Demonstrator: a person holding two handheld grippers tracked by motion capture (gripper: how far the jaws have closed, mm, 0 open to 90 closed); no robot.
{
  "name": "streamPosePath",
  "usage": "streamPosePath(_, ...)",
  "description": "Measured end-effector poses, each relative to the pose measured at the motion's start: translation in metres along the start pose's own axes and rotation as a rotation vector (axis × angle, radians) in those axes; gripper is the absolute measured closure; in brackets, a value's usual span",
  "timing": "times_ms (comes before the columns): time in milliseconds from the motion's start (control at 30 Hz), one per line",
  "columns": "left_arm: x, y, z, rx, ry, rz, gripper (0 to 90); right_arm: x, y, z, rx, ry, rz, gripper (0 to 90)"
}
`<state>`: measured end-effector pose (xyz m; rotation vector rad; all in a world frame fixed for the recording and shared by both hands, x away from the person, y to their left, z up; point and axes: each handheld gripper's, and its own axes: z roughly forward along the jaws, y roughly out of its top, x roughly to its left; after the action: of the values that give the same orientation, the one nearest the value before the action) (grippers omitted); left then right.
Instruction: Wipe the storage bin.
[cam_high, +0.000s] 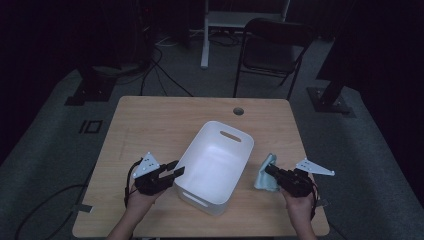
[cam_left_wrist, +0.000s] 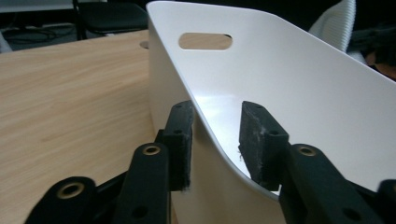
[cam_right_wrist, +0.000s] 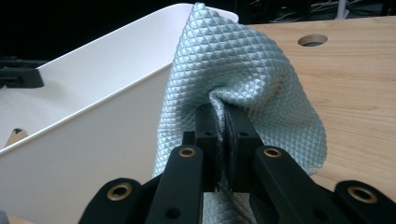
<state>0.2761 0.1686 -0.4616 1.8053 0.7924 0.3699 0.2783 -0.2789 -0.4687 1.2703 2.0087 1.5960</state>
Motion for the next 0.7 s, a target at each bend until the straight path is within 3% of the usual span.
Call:
streamPosePath(133,-0.008,0.0,0.0,0.026,-0.023,0.005,60.8,-0.003,-0.002,-0.001,-0.003,0.003,0.013,85.3)
streamPosePath(367,-0.012,0.003,-0.001,0.029,-0.023,0.035,54.8,-0.005,-0.003,-0.003,-0.007,0.001,0.02,85.3)
streamPosePath(700,0.007,0.03,-0.001,-0.019,-0.065,0.076,51.2,-0.004,-0.003,-0.008,-0.011,0.005,0.016,85.3)
